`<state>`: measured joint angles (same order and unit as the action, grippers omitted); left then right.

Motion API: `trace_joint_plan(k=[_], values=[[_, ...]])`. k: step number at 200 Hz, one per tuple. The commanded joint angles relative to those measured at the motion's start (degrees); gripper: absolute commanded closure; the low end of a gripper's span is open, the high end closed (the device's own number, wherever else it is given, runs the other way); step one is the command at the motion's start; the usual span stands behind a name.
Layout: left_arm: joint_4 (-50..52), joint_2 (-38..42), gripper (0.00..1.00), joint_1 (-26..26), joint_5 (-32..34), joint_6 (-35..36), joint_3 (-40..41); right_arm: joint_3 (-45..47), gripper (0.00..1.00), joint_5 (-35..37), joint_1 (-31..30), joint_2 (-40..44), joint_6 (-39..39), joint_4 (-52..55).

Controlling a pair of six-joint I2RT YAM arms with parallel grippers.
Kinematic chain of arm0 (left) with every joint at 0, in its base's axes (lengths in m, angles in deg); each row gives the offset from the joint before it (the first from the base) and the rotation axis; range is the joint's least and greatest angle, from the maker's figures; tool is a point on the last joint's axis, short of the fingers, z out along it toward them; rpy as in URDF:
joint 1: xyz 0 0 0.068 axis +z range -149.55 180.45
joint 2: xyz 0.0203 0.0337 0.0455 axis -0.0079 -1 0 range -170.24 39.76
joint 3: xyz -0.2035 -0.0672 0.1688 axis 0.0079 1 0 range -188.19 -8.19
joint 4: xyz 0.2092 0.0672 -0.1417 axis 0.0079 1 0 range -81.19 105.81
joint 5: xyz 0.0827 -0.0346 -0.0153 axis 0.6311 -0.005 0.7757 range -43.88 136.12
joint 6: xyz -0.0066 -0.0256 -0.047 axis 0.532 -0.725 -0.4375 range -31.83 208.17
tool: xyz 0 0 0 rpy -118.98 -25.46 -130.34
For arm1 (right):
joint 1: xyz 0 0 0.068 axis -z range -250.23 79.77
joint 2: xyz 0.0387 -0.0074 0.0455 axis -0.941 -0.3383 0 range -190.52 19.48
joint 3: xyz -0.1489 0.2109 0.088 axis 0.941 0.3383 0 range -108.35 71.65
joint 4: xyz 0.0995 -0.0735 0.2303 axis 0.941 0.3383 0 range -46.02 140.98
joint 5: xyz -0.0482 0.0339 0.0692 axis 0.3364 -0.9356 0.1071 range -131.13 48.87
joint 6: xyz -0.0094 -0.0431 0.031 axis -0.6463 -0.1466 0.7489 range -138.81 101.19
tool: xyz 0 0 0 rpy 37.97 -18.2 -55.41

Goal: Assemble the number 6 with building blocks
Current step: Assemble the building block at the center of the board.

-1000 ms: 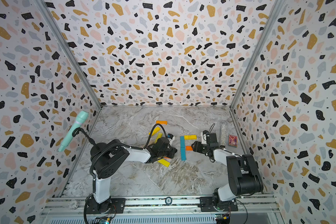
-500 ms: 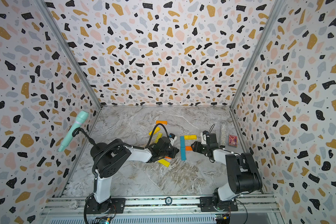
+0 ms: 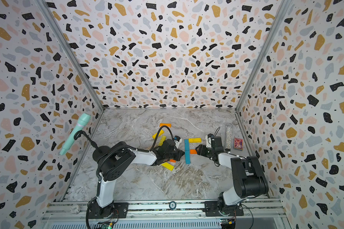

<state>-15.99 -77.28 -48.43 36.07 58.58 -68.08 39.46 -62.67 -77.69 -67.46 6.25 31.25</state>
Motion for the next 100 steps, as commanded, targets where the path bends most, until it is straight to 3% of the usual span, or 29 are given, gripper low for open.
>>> trace_joint_plan(k=[1,100], values=[[0.4,-1.6,1.00,-0.3,-0.2,0.6,-0.6,0.8,0.35,-0.6,0.1,-0.3,0.5,0.3],[0.1,-2.1,1.00,-0.3,0.5,0.4,-0.1,1.1,0.35,-0.8,-0.3,-0.7,0.6,0.0]])
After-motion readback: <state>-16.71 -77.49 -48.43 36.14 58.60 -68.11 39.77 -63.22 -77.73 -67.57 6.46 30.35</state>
